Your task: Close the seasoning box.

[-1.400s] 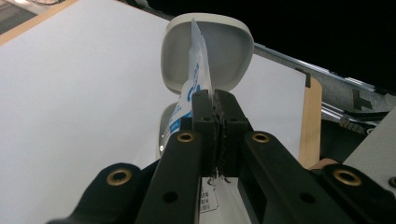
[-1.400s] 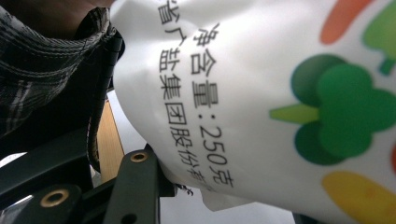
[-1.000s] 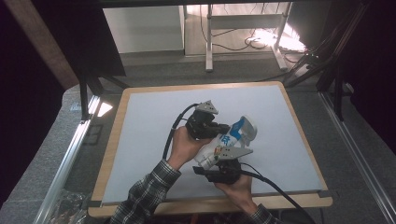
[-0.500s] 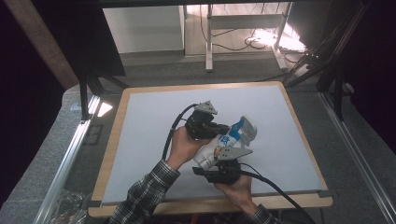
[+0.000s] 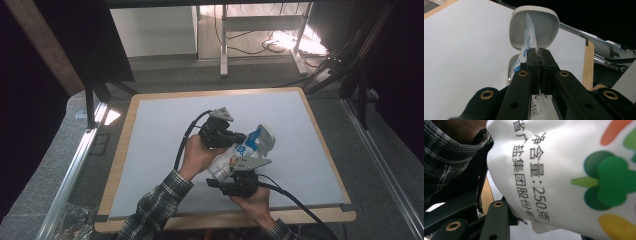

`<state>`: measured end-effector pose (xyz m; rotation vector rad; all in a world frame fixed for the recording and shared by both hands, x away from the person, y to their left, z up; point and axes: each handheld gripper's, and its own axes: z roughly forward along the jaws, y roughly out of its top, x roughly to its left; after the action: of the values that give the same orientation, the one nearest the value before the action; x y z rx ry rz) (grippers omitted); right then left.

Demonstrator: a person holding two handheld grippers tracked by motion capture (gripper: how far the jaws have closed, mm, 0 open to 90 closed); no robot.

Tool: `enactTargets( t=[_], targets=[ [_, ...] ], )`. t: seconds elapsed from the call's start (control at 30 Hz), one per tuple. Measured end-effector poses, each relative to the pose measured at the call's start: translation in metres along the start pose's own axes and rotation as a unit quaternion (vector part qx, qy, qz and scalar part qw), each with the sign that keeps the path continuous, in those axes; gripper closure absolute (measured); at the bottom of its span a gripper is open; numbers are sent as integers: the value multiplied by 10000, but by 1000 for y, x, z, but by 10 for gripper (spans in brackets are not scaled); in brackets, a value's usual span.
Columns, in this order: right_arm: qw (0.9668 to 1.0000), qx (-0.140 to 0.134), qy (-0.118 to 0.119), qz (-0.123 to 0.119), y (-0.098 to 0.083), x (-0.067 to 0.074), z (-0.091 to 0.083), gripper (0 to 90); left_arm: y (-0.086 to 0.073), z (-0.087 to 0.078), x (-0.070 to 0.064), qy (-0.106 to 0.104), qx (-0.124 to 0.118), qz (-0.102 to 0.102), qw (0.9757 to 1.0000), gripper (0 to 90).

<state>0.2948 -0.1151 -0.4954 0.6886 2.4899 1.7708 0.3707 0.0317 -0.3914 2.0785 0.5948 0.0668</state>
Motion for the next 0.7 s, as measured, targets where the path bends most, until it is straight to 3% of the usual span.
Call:
enactTargets(
  t=[0.7],
  targets=[
    [9999,-23,62,100,2,0,-2,580,2,0,4,-133,42,-102,9999,873]
  ],
)
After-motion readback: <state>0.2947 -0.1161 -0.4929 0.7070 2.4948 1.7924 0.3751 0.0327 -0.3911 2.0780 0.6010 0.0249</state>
